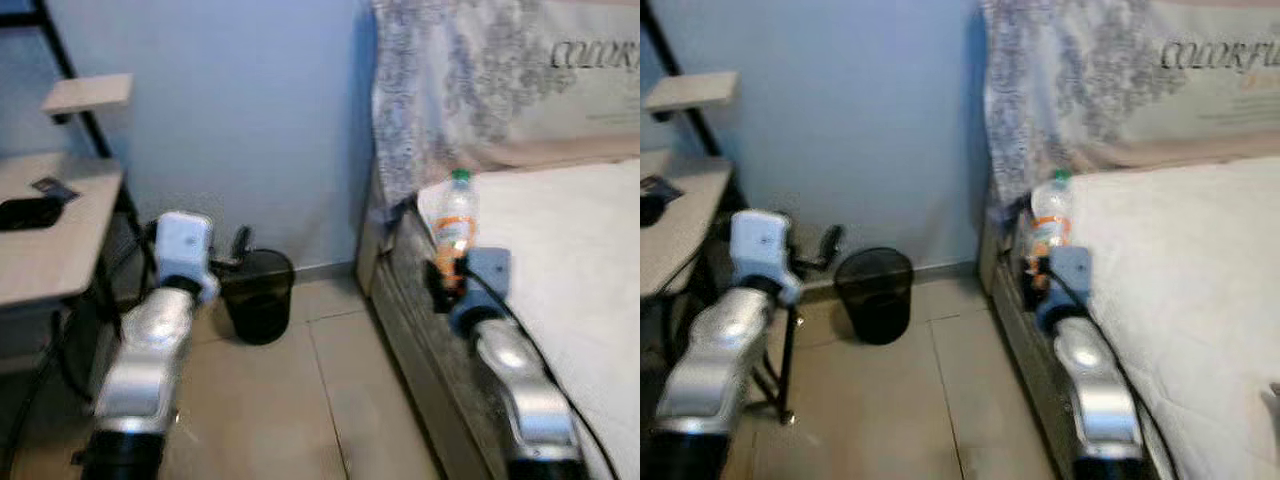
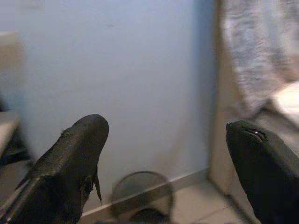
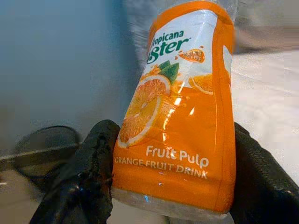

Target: Clean up the room

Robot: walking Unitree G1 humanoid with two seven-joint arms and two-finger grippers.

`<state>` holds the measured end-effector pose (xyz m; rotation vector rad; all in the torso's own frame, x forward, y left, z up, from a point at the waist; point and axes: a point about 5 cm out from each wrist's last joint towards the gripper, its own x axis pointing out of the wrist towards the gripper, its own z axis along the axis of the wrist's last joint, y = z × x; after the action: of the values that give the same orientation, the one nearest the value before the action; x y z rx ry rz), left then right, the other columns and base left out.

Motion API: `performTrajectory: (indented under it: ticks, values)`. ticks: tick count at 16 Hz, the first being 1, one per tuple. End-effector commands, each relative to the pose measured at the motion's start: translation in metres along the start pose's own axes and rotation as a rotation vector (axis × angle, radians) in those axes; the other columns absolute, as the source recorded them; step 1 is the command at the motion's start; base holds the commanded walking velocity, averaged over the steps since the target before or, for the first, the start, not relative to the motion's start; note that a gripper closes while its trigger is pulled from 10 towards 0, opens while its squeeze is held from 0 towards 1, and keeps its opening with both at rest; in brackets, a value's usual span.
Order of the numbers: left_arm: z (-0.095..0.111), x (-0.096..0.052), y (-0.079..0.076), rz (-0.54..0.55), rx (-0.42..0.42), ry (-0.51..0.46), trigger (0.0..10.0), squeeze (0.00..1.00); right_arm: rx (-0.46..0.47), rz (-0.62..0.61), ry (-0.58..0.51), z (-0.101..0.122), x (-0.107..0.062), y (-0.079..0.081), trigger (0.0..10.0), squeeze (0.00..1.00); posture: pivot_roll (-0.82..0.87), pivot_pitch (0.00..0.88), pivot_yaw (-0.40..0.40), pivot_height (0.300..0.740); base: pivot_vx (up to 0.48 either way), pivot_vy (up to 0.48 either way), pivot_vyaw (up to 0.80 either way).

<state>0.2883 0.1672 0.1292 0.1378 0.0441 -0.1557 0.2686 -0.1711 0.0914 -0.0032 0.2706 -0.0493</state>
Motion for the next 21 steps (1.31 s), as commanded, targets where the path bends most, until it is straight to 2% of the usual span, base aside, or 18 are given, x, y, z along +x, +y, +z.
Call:
performTrajectory:
  ticks: [1, 15, 21]
  values:
    - [-0.0006, 0.0006, 0.005, 0.017, 0.012, 0.005, 10.0, 0.0, 0.007, 0.008, -0.019, 0.0036, 0.0017, 0.0032, 10.0, 0.0, 0.03, 0.0, -0.005, 0.74, 0.349, 0.0, 0.0]
    - [0.0024, 0.0036, 0.0044, 0.009, 0.019, -0.01, 10.0, 0.0, 0.001, 0.003, -0.022, 0.0038, 0.0038, 0.0048, 10.0, 0.0, 0.03, 0.0, -0.004, 0.74, 0.367, 0.0, 0.0]
    - [0.0016, 0.0048, 0.003, 0.006, -0.006, -0.007, 10.0, 0.0, 0.001, 0.001, -0.02, 0.0026, 0.0045, 0.0055, 10.0, 0.0, 0.03, 0.0, -0.006, 0.74, 0.372, 0.0, 0.0]
